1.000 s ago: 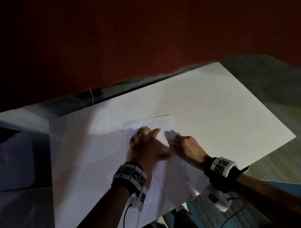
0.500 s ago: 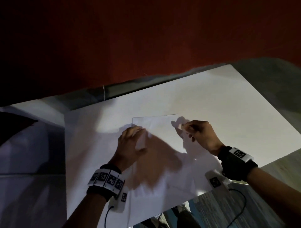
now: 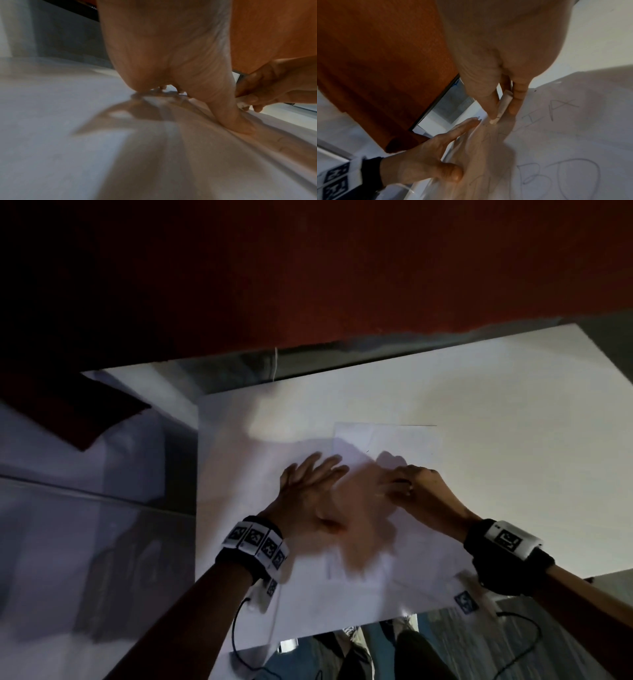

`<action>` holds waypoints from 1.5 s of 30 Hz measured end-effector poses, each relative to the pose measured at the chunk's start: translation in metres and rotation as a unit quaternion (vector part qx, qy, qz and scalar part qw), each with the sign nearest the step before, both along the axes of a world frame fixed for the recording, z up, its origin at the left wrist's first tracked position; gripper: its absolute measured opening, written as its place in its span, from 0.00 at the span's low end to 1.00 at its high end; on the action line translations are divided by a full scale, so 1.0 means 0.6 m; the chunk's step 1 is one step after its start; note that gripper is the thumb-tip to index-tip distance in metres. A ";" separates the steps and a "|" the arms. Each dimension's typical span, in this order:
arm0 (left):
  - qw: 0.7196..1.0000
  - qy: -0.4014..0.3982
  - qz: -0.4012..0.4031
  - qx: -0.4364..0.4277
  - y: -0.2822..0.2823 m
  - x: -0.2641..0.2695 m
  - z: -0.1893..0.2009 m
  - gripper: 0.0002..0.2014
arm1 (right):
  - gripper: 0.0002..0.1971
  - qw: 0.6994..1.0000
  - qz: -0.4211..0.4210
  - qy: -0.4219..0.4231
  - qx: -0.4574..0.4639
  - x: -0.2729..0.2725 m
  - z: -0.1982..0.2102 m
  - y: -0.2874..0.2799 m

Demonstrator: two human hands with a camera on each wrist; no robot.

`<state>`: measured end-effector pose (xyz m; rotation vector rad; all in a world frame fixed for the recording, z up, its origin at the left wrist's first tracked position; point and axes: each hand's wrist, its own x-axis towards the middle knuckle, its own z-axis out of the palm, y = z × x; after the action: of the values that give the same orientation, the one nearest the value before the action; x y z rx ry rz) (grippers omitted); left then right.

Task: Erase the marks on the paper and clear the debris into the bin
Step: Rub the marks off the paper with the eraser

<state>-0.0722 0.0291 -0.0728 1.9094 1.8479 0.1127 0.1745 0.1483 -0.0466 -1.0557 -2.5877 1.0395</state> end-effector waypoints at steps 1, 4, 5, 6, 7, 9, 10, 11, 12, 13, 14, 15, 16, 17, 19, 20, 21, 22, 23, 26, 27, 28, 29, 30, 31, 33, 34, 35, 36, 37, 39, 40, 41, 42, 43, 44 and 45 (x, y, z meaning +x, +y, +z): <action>1.000 -0.003 0.002 0.002 -0.001 -0.001 -0.003 0.57 | 0.02 0.999 -0.019 -0.001 -0.031 0.002 0.002 0.000; 1.000 -0.005 0.003 0.014 0.000 -0.003 -0.012 0.57 | 0.07 0.997 -0.035 -0.037 -0.061 -0.009 0.000 -0.006; 1.000 -0.001 0.002 0.016 0.001 -0.003 -0.014 0.57 | 0.08 0.997 -0.028 -0.037 -0.054 -0.018 0.001 -0.009; 1.000 0.003 0.001 0.016 0.001 -0.003 -0.015 0.58 | 0.09 0.998 -0.022 -0.025 -0.050 -0.030 0.003 -0.012; 1.000 0.004 0.002 0.014 0.000 -0.004 -0.015 0.58 | 0.08 0.999 -0.016 -0.007 -0.045 -0.043 0.004 -0.014; 1.000 0.002 0.006 0.008 0.001 -0.003 -0.014 0.59 | 0.05 0.999 -0.028 0.025 -0.028 -0.064 0.004 -0.013; 1.000 0.004 0.007 0.005 0.000 -0.002 -0.014 0.60 | 0.04 0.998 -0.043 0.039 -0.013 -0.070 0.001 -0.015; 1.000 0.008 0.008 0.004 0.000 0.000 -0.012 0.60 | 0.05 0.997 -0.059 0.050 0.001 -0.074 -0.004 -0.020; 1.000 0.013 0.007 0.003 0.000 0.001 -0.012 0.60 | 0.05 0.996 -0.064 0.055 0.010 -0.076 -0.010 -0.032; 1.000 0.016 0.005 0.001 0.001 0.002 -0.011 0.61 | 0.03 0.997 -0.048 0.059 0.013 -0.077 -0.013 -0.051; 1.000 0.018 0.002 -0.002 0.001 0.002 -0.010 0.61 | 0.02 0.998 -0.006 0.066 0.017 -0.077 -0.015 -0.073; 1.000 0.021 0.001 -0.006 0.002 0.002 -0.011 0.62 | 0.02 0.996 0.044 0.070 0.023 -0.076 -0.013 -0.089; 1.000 0.022 0.001 -0.007 0.002 0.002 -0.011 0.62 | 0.03 0.994 0.077 0.069 0.031 -0.075 -0.014 -0.089; 1.000 0.020 0.001 -0.007 0.003 0.002 -0.013 0.62 | 0.03 0.994 0.074 0.062 0.045 -0.075 -0.011 -0.076; 1.000 0.015 -0.002 -0.008 0.004 0.001 -0.013 0.63 | 0.03 0.996 -0.022 0.056 0.071 -0.075 -0.005 -0.038; 1.000 0.014 -0.003 -0.010 0.004 0.001 -0.013 0.63 | 0.05 0.994 -0.058 0.056 0.071 -0.074 -0.006 -0.030; 1.000 0.014 -0.003 -0.011 0.004 0.001 -0.012 0.63 | 0.05 0.994 -0.062 0.059 0.066 -0.076 -0.005 -0.037; 1.000 0.014 -0.003 -0.011 0.004 0.002 -0.012 0.63 | 0.04 0.995 -0.031 0.069 0.060 -0.080 -0.005 -0.053; 1.000 0.015 -0.003 -0.010 0.005 0.003 -0.011 0.63 | 0.04 0.996 0.018 0.077 0.048 -0.081 -0.004 -0.071; 1.000 0.013 -0.002 -0.013 0.006 0.004 -0.010 0.63 | 0.04 0.997 0.034 0.071 0.011 -0.070 -0.008 -0.062; 1.000 0.013 -0.002 -0.015 0.006 0.005 -0.010 0.63 | 0.04 0.997 -0.008 0.068 0.017 -0.066 -0.008 -0.047; 1.000 0.015 -0.001 -0.018 0.006 0.005 -0.009 0.63 | 0.05 0.997 -0.045 0.062 0.030 -0.064 -0.012 -0.040; 1.000 0.017 -0.001 -0.020 0.007 0.005 -0.008 0.63 | 0.06 0.996 -0.061 0.059 0.038 -0.065 -0.014 -0.044; 1.000 0.019 -0.002 -0.020 0.007 0.005 -0.007 0.63 | 0.05 0.996 -0.046 0.062 0.043 -0.069 -0.014 -0.058; 1.000 0.019 -0.003 -0.019 0.007 0.005 -0.006 0.63 | 0.04 0.996 -0.010 0.073 0.047 -0.074 -0.014 -0.074; 1.000 0.017 -0.001 -0.018 0.007 0.005 -0.005 0.63 | 0.03 0.995 0.034 0.075 0.053 -0.073 -0.015 -0.077; 1.000 0.015 0.000 -0.018 0.006 0.004 -0.006 0.63 | 0.03 0.996 0.007 0.067 0.057 -0.071 -0.014 -0.063; 1.000 0.013 0.001 -0.017 0.006 0.005 -0.008 0.63 | 0.04 0.995 -0.041 0.063 0.058 -0.069 -0.014 -0.050; 1.000 0.013 0.003 -0.013 0.005 0.005 -0.008 0.63 | 0.06 0.994 -0.078 0.063 0.054 -0.068 -0.014 -0.046; 1.000 0.013 0.004 -0.011 0.005 0.004 -0.009 0.63 | 0.07 0.993 -0.083 0.070 0.048 -0.071 -0.015 -0.052; 1.000 0.017 0.001 -0.012 0.007 0.004 -0.007 0.63 | 0.05 0.995 -0.010 0.090 0.047 -0.079 -0.009 -0.086; 1.000 0.019 0.001 -0.014 0.007 0.004 -0.007 0.63 | 0.05 0.995 0.024 0.087 0.044 -0.079 -0.010 -0.092; 1.000 0.019 0.000 -0.016 0.007 0.004 -0.005 0.63 | 0.04 0.995 0.028 0.080 0.045 -0.077 -0.011 -0.083; 1.000 0.015 0.001 -0.017 0.007 0.004 -0.005 0.63 | 0.04 0.996 0.000 0.073 0.051 -0.074 -0.016 -0.064; 1.000 0.012 0.002 -0.016 0.006 0.004 -0.005 0.62 | 0.04 0.995 -0.039 0.075 0.056 -0.072 -0.016 -0.050; 1.000 0.010 0.003 -0.015 0.005 0.003 -0.005 0.62 | 0.05 0.993 -0.063 0.076 0.058 -0.071 -0.016 -0.048; 1.000 0.013 0.003 -0.015 0.005 0.003 -0.006 0.62 | 0.05 0.993 -0.060 0.081 0.054 -0.074 -0.016 -0.057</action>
<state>-0.0706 0.0321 -0.0764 1.8941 1.8608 0.0623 0.1302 0.1138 -0.0559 -1.0415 -2.3902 0.9072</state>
